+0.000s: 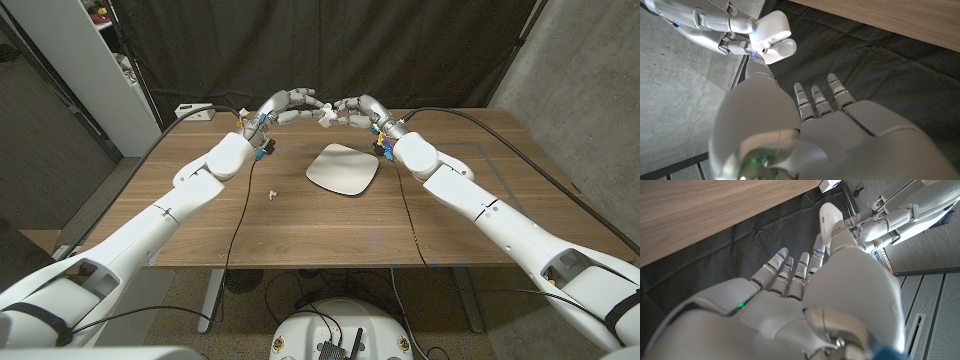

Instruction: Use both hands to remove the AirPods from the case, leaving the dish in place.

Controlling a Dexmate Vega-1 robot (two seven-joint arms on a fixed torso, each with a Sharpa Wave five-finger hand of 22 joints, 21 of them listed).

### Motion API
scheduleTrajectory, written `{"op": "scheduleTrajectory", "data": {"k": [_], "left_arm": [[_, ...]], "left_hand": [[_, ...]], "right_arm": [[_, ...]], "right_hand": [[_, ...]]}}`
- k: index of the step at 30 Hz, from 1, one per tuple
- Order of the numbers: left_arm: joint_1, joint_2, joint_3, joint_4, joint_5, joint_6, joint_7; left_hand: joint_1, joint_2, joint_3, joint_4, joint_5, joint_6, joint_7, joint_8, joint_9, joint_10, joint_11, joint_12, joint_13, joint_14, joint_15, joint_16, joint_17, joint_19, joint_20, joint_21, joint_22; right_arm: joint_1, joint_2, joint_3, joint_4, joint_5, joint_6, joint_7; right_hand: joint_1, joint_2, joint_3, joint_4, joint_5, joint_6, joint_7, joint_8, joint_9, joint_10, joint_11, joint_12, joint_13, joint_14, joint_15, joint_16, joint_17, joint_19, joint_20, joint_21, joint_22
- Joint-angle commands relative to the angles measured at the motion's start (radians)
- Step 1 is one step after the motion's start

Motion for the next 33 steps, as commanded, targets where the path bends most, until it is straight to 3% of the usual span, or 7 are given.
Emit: {"op": "scheduleTrajectory", "data": {"k": [1, 15, 24, 29, 30, 33], "left_arm": [[-0.007, 0.004, 0.012, -0.008, 0.006, 0.021, -0.016], [-0.008, 0.002, 0.019, -0.01, 0.001, 0.038, -0.023], [0.001, 0.018, 0.031, -0.042, 0.058, 0.088, 0.004], [0.007, 0.024, 0.033, -0.058, 0.07, 0.106, 0.008], [0.008, 0.025, 0.032, -0.061, 0.071, 0.11, 0.009], [0.012, 0.025, 0.03, -0.065, 0.068, 0.114, 0.011]], "left_hand": [[-0.007, -0.003, -0.007, 0.005, 0.004, -0.01, -0.002, -0.011, 0.001, -0.005, -0.002, 0.0, 0.003, 0.0, -0.022, 0.006, 0.005, 0.005, -0.003, 0.003, 0.003], [-0.02, -0.004, -0.016, 0.016, 0.005, 0.004, 0.0, -0.015, -0.004, -0.003, 0.002, 0.002, 0.005, -0.003, -0.021, 0.006, 0.007, 0.004, -0.004, 0.002, 0.004], [-0.027, -0.008, -0.024, 0.022, 0.005, 0.033, 0.014, -0.01, -0.009, 0.004, 0.003, 0.005, 0.006, 0.0, -0.023, 0.008, 0.008, 0.004, -0.006, 0.003, 0.004], [-0.03, -0.004, -0.028, 0.028, 0.006, 0.03, 0.085, -0.017, -0.009, 0.0, 0.013, 0.004, 0.008, 0.002, -0.025, 0.009, 0.008, 0.005, -0.009, 0.004, 0.005], [-0.031, -0.004, -0.03, 0.03, 0.006, 0.031, 0.113, -0.016, -0.005, -0.003, 0.021, 0.003, 0.008, 0.003, -0.021, 0.009, 0.007, 0.005, -0.008, 0.004, 0.005], [-0.03, -0.003, -0.03, 0.03, 0.007, 0.045, 0.125, -0.01, -0.001, 0.003, 0.028, 0.006, 0.009, 0.003, -0.017, 0.008, 0.007, 0.006, -0.011, 0.005, 0.005]], "right_arm": [[-0.007, 0.0, -0.002, -0.009, -0.001, 0.01, 0.004], [-0.003, 0.0, -0.019, -0.02, -0.018, 0.014, 0.023], [-0.007, 0.001, -0.022, -0.026, -0.028, 0.022, 0.023], [-0.01, 0.002, -0.022, -0.027, -0.035, 0.027, 0.018], [-0.01, 0.003, -0.022, -0.026, -0.035, 0.029, 0.018], [-0.012, 0.004, -0.02, -0.025, -0.04, 0.036, 0.012]], "right_hand": [[-0.002, 0.006, 0.003, 0.003, -0.003, 0.066, -0.066, 0.002, 0.216, -0.002, -0.003, -0.005, 0.002, -0.001, -0.088, -0.002, 0.001, 0.006, -0.007, -0.002, 0.001], [-0.005, 0.009, 0.002, 0.005, -0.005, 0.063, -0.065, -0.001, 0.218, -0.003, -0.006, -0.005, 0.002, 0.0, -0.09, -0.002, 0.001, 0.004, -0.009, -0.003, 0.001], [-0.008, 0.008, 0.001, 0.006, -0.006, 0.066, -0.064, -0.001, 0.218, -0.002, -0.006, -0.004, 0.003, 0.001, -0.09, -0.002, 0.001, 0.004, -0.008, -0.002, 0.001], [-0.01, 0.007, 0.0, 0.007, -0.007, 0.069, -0.065, -0.002, 0.217, 0.001, -0.007, -0.003, 0.003, 0.001, -0.089, -0.002, 0.001, 0.006, -0.008, -0.002, 0.001], [-0.01, 0.007, 0.0, 0.007, -0.007, 0.068, -0.066, -0.002, 0.217, 0.002, -0.006, -0.003, 0.003, 0.002, -0.089, -0.002, 0.001, 0.007, -0.007, -0.002, 0.001], [-0.011, 0.007, 0.0, 0.007, -0.007, 0.068, -0.064, -0.003, 0.217, 0.002, -0.008, -0.003, 0.003, 0.002, -0.09, -0.002, 0.001, 0.006, -0.007, -0.002, 0.001]]}}
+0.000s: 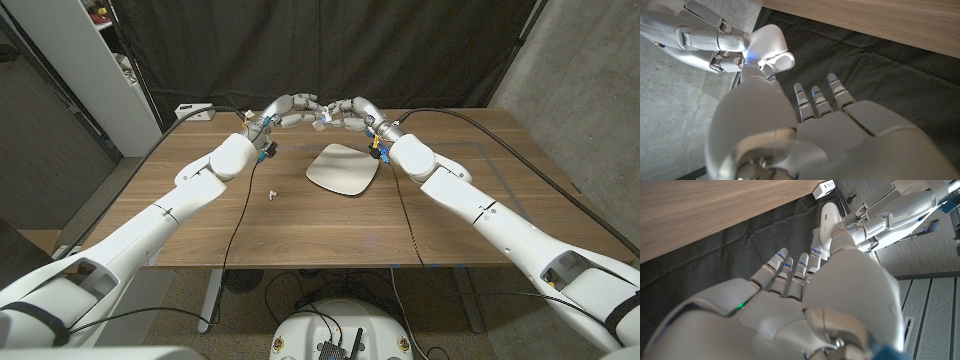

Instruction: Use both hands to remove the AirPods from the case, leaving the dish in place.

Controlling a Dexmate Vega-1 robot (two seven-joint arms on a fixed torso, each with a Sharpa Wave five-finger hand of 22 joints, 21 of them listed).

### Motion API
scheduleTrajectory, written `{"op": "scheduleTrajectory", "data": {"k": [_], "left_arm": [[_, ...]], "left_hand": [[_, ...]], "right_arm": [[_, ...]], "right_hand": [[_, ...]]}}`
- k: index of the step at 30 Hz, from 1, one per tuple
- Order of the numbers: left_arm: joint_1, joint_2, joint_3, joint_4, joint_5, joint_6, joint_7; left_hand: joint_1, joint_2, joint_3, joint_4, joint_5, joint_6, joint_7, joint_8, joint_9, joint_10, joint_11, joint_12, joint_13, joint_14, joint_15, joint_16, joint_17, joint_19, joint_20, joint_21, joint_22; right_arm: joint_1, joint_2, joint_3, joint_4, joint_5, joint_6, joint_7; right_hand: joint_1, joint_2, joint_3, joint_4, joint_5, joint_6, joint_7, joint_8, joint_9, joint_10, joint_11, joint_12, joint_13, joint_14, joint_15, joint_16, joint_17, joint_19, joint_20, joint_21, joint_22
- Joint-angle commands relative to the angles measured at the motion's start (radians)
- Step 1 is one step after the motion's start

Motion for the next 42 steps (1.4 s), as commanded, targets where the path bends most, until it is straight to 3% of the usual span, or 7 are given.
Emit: {"op": "scheduleTrajectory", "data": {"k": [1, 4, 10, 12, 15, 26, 42], "left_arm": [[0.012, 0.008, 0.002, -0.025, 0.026, 0.042, 0.014], [0.013, 0.008, 0.003, -0.024, 0.022, 0.041, 0.011], [0.017, -0.005, -0.003, -0.009, -0.008, 0.015, 0.011], [0.019, -0.013, -0.008, 0.001, -0.026, -0.002, 0.012], [0.022, -0.017, -0.011, 0.006, -0.034, -0.014, 0.017], [0.04, -0.018, -0.03, -0.008, -0.054, -0.05, 0.032], [0.088, 0.008, -0.068, -0.073, -0.052, -0.027, 0.065]], "left_hand": [[-0.008, 0.002, -0.006, 0.006, 0.007, 0.021, 0.028, 0.009, 0.011, 0.007, 0.011, 0.007, 0.005, 0.007, -0.014, 0.004, 0.002, 0.007, -0.011, 0.006, 0.005], [-0.006, 0.002, -0.007, 0.006, 0.007, 0.06, 0.043, 0.026, 0.019, 0.007, 0.011, 0.007, 0.005, 0.008, -0.014, 0.004, 0.001, 0.007, -0.012, 0.006, 0.006], [0.013, 0.007, -0.002, -0.002, 0.009, 0.092, 0.021, 0.041, 0.031, 0.017, -0.002, 0.011, 0.006, 0.012, -0.012, 0.004, 0.0, 0.01, -0.007, 0.008, 0.006], [0.027, 0.012, 0.003, -0.006, 0.011, 0.126, 0.038, 0.057, 0.039, 0.026, -0.007, 0.014, 0.007, 0.019, -0.019, 0.007, 0.0, 0.014, -0.008, 0.01, 0.006], [0.042, 0.015, 0.008, -0.012, 0.012, 0.141, 0.035, 0.063, 0.046, 0.037, -0.017, 0.018, 0.007, 0.027, -0.024, 0.009, 0.0, 0.02, -0.01, 0.012, 0.007], [0.061, 0.025, 0.017, -0.014, 0.014, 0.159, 0.043, 0.073, 0.058, 0.058, -0.027, 0.026, 0.008, 0.044, -0.034, 0.014, 0.001, 0.027, -0.013, 0.017, 0.009], [0.084, 0.033, 0.031, -0.016, 0.014, 0.156, 0.055, 0.072, 0.072, 0.067, -0.029, 0.028, 0.009, 0.048, -0.031, 0.014, 0.004, 0.035, -0.014, 0.023, 0.011]], "right_arm": [[-0.006, 0.005, -0.001, -0.005, -0.013, 0.02, -0.008], [-0.005, 0.005, -0.002, -0.004, -0.015, 0.021, -0.006], [-0.005, 0.008, -0.001, 0.0, -0.013, 0.018, -0.003], [-0.004, 0.009, -0.003, 0.003, -0.013, 0.012, -0.001], [-0.006, 0.009, -0.002, 0.004, -0.013, 0.007, -0.002], [-0.013, -0.006, 0.009, -0.006, -0.018, -0.015, -0.015], [0.003, -0.007, 0.013, 0.014, -0.004, -0.016, -0.003]], "right_hand": [[0.001, 0.009, 0.0, 0.007, 0.003, 0.065, -0.067, 0.006, 0.218, 0.005, -0.005, -0.003, 0.003, 0.003, -0.09, -0.003, 0.001, 0.006, -0.008, -0.002, 0.001], [0.002, 0.009, 0.001, 0.006, 0.003, 0.066, -0.068, 0.005, 0.218, 0.004, -0.007, -0.003, 0.003, 0.003, -0.09, -0.003, 0.001, 0.006, -0.007, -0.002, 0.001], [0.002, 0.009, 0.001, 0.006, 0.003, 0.066, -0.066, 0.004, 0.217, 0.005, -0.007, -0.004, 0.002, 0.003, -0.091, -0.003, 0.001, 0.007, -0.008, -0.002, 0.001], [0.002, 0.009, 0.001, 0.006, 0.003, 0.066, -0.066, 0.004, 0.218, 0.004, -0.007, -0.004, 0.002, 0.003, -0.091, -0.003, 0.001, 0.007, -0.008, -0.002, 0.001], [0.001, 0.009, 0.0, 0.006, 0.003, 0.065, -0.067, 0.003, 0.218, 0.004, -0.007, -0.004, 0.002, 0.002, -0.09, -0.003, 0.001, 0.007, -0.008, -0.002, 0.001], [0.003, 0.011, 0.002, 0.005, 0.002, 0.067, -0.069, 0.003, 0.219, 0.003, -0.006, -0.005, 0.001, 0.001, -0.093, -0.004, 0.0, 0.005, -0.011, -0.003, 0.001], [0.003, 0.009, 0.002, 0.003, 0.002, 0.076, -0.074, 0.004, 0.22, 0.004, -0.003, -0.005, 0.001, 0.003, -0.091, -0.005, 0.0, 0.003, -0.011, -0.003, 0.001]]}}
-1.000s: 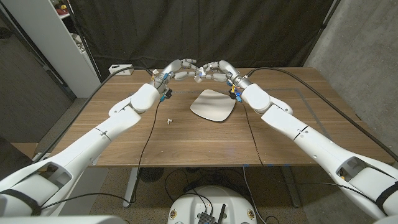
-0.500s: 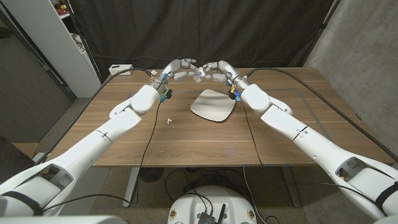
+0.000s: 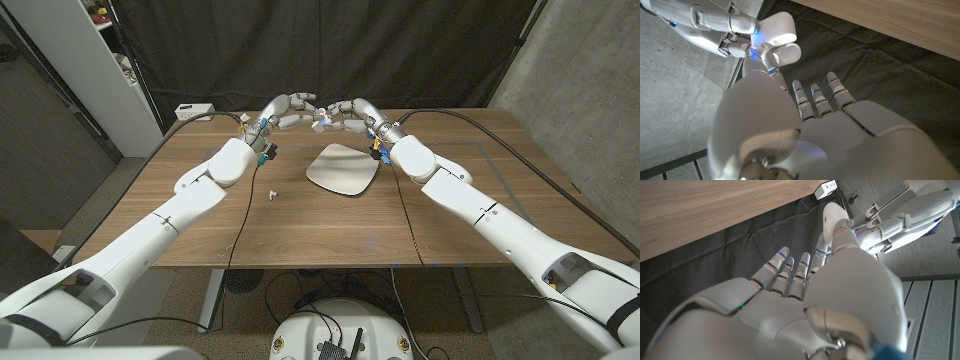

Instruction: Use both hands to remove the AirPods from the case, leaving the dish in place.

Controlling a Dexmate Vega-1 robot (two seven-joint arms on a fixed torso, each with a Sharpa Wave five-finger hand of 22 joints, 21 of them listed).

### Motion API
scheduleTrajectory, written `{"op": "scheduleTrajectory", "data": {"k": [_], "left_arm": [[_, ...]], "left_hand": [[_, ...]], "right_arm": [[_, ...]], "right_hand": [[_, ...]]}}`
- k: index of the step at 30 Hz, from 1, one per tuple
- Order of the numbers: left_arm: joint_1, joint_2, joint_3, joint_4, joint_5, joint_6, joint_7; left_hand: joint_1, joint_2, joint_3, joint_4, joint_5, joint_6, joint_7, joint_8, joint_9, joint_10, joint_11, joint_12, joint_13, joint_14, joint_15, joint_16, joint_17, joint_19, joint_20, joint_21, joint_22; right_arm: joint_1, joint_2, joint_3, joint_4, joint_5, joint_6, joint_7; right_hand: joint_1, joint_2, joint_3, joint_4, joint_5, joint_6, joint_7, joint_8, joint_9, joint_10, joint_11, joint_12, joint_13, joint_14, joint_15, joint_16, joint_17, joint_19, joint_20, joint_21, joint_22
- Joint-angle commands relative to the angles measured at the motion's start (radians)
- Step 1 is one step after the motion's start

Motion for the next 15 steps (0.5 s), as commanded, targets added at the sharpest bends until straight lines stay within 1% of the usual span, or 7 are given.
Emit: {"op": "scheduleTrajectory", "data": {"k": [1, 2, 6, 9, 15], "left_arm": [[0.027, 0.016, -0.028, -0.035, -0.003, 0.004, 0.026], [0.029, 0.018, -0.03, -0.038, -0.001, 0.005, 0.029], [0.039, 0.026, -0.042, -0.049, 0.002, 0.009, 0.039], [0.045, 0.029, -0.049, -0.053, 0.002, 0.012, 0.045], [0.049, 0.028, -0.058, -0.046, -0.01, 0.002, 0.047]], "left_hand": [[0.01, 0.007, 0.007, 0.001, 0.008, -0.004, -0.001, 0.002, 0.021, 0.009, 0.0, 0.005, 0.004, 0.009, -0.033, 0.007, 0.004, 0.01, -0.003, 0.007, 0.002], [0.012, 0.007, 0.008, 0.001, 0.008, -0.005, -0.001, 0.001, 0.022, 0.007, -0.004, 0.004, 0.004, 0.009, -0.033, 0.007, 0.004, 0.01, -0.003, 0.008, 0.002], [0.016, 0.008, 0.011, 0.001, 0.008, -0.008, -0.001, 0.0, 0.025, 0.009, 0.0, 0.005, 0.005, 0.012, -0.034, 0.008, 0.004, 0.01, -0.003, 0.008, 0.002], [0.02, 0.008, 0.013, 0.001, 0.007, -0.012, 0.004, -0.002, 0.027, 0.008, -0.001, 0.004, 0.005, 0.014, -0.033, 0.009, 0.004, 0.01, -0.002, 0.009, 0.003], [0.029, 0.008, 0.019, 0.0, 0.007, -0.014, 0.008, -0.002, 0.031, 0.009, 0.001, 0.004, 0.005, 0.015, -0.034, 0.008, 0.005, 0.013, -0.002, 0.011, 0.004]], "right_arm": [[0.012, -0.003, 0.004, 0.016, 0.01, -0.009, 0.006], [0.012, -0.003, 0.003, 0.015, 0.009, -0.011, 0.007], [0.015, -0.002, 0.001, 0.02, 0.013, -0.014, 0.011], [0.018, 0.0, -0.001, 0.026, 0.016, -0.014, 0.014], [0.023, 0.006, -0.006, 0.037, 0.021, -0.011, 0.017]], "right_hand": [[-0.001, 0.009, 0.0, 0.002, 0.01, 0.059, -0.051, 0.01, 0.22, 0.005, 0.002, -0.001, 0.004, 0.003, -0.091, 0.0, 0.0, -0.002, -0.005, -0.003, 0.001], [-0.001, 0.009, 0.0, 0.002, 0.01, 0.059, -0.052, 0.009, 0.219, 0.005, 0.004, -0.001, 0.004, 0.003, -0.091, 0.0, 0.0, -0.002, -0.005, -0.003, 0.001], [-0.001, 0.008, 0.0, 0.001, 0.01, 0.061, -0.052, 0.009, 0.219, 0.005, 0.005, -0.001, 0.004, 0.003, -0.091, -0.001, 0.0, -0.002, -0.005, -0.003, 0.001], [-0.001, 0.008, 0.0, 0.001, 0.01, 0.061, -0.052, 0.009, 0.221, 0.006, 0.005, -0.001, 0.004, 0.003, -0.091, 0.0, 0.0, -0.002, -0.004, -0.003, 0.001], [-0.002, 0.008, 0.0, 0.001, 0.01, 0.061, -0.05, 0.008, 0.22, 0.008, 0.006, 0.0, 0.004, 0.005, -0.091, 0.0, 0.0, -0.002, -0.004, -0.002, 0.001]]}}
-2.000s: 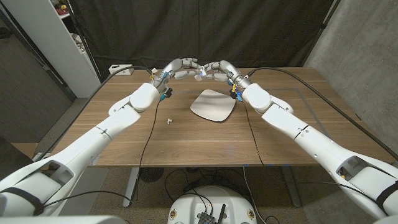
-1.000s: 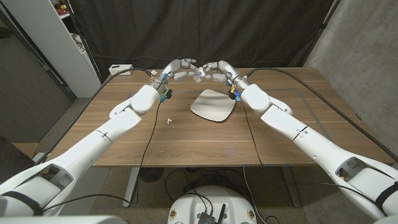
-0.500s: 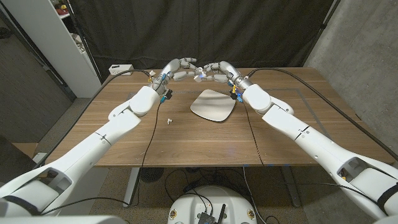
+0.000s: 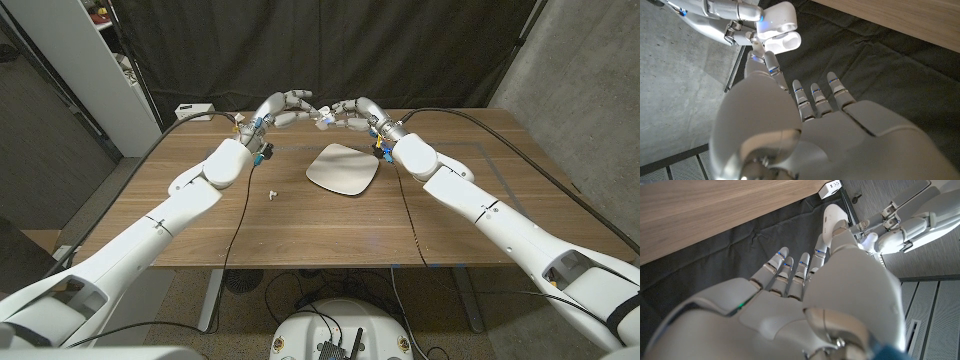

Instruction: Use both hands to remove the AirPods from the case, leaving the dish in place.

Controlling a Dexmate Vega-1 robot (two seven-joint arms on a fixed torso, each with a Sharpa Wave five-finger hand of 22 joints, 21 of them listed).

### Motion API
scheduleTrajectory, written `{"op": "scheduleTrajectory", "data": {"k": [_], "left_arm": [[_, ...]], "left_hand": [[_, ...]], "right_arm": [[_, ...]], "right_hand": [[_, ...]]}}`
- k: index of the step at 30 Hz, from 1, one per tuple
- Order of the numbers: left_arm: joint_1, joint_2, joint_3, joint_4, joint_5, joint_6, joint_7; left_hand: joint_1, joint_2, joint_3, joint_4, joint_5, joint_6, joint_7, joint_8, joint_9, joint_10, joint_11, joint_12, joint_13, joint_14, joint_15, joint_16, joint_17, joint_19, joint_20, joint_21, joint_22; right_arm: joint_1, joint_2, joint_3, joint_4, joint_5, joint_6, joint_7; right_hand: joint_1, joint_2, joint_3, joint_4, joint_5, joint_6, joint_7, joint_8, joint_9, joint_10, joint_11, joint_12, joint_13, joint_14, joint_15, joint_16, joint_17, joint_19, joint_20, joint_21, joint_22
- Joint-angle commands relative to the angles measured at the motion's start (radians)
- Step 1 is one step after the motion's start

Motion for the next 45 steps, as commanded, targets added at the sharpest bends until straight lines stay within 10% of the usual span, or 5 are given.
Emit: {"op": "scheduleTrajectory", "data": {"k": [1, 29, 34, 45], "left_arm": [[0.015, 0.007, -0.023, -0.004, -0.011, -0.007, 0.015], [-0.067, 0.218, -0.027, -0.054, -0.233, 0.207, -0.375], [-0.08, 0.252, -0.014, -0.08, -0.22, 0.264, -0.393], [-0.164, 0.301, 0.054, -0.111, -0.206, 0.424, -0.524]], "left_hand": [[0.019, 0.002, 0.007, -0.002, 0.008, -0.002, 0.001, -0.004, 0.006, 0.009, 0.0, 0.003, 0.005, 0.011, -0.03, 0.005, 0.005, 0.011, 0.0, 0.007, 0.004], [0.05, 0.004, 0.038, 0.008, 0.002, -0.019, 0.001, -0.02, 0.022, -0.05, 0.031, -0.03, -0.007, -0.081, 0.005, -0.026, 0.0, -0.052, 0.036, -0.016, 0.0], [0.057, -0.001, 0.049, 0.013, -0.003, -0.054, -0.041, -0.04, 0.028, -0.101, 0.056, -0.053, -0.015, -0.156, 0.039, -0.039, -0.009, -0.086, 0.052, -0.03, -0.006], [0.068, -0.001, 0.074, 0.023, -0.012, -0.053, -0.042, -0.045, 0.044, -0.211, 0.099, -0.086, -0.032, -0.307, 0.117, -0.044, -0.02, -0.191, 0.08, -0.061, -0.018]], "right_arm": [[0.011, 0.008, -0.01, 0.019, 0.007, -0.002, 0.009], [0.021, 0.005, -0.004, 0.038, 0.016, -0.043, -0.013], [0.025, 0.002, -0.004, 0.041, 0.015, -0.042, -0.014], [0.019, -0.015, 0.009, 0.021, 0.015, -0.045, -0.02]], "right_hand": [[-0.001, 0.005, 0.0, 0.001, 0.007, 0.059, -0.052, 0.006, 0.221, 0.009, 0.006, 0.0, 0.001, 0.005, -0.091, 0.0, 0.0, -0.001, -0.004, -0.002, 0.001], [0.001, 0.0, -0.001, -0.002, 0.011, 0.068, -0.053, 0.008, 0.221, 0.012, 0.007, 0.0, 0.002, 0.009, -0.088, 0.0, 0.0, 0.002, 0.001, -0.001, 0.001], [0.001, -0.001, -0.001, -0.002, 0.012, 0.069, -0.052, 0.007, 0.221, 0.012, 0.007, 0.0, 0.002, 0.008, -0.088, -0.001, 0.0, 0.002, 0.002, -0.001, 0.001], [-0.001, -0.002, -0.002, -0.002, 0.014, 0.07, -0.056, 0.006, 0.221, 0.012, 0.007, -0.001, 0.003, 0.006, -0.086, -0.002, 0.001, 0.001, 0.003, -0.002, 0.001]]}}
